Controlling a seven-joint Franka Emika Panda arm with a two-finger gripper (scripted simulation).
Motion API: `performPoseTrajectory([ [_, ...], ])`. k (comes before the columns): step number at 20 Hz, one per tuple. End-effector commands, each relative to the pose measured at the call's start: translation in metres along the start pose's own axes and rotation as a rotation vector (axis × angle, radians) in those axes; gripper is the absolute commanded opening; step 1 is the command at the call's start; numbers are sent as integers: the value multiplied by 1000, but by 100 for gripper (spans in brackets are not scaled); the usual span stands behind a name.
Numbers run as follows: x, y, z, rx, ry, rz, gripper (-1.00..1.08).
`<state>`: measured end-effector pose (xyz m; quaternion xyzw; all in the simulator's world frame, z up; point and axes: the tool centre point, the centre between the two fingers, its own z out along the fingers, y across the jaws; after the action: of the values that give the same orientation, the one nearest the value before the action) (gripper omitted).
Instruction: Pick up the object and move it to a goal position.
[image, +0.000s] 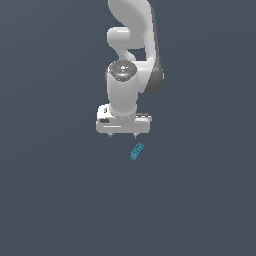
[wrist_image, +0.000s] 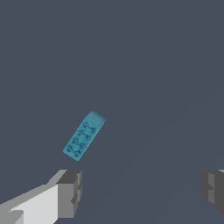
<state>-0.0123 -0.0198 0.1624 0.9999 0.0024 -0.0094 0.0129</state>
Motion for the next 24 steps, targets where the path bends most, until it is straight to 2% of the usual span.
performPoseTrajectory([
  [1, 0, -1, 0, 0, 0, 0, 100],
  [12, 2, -13, 15, 7, 3, 95, 100],
  [24, 3, -43, 52, 22, 8, 347, 100],
])
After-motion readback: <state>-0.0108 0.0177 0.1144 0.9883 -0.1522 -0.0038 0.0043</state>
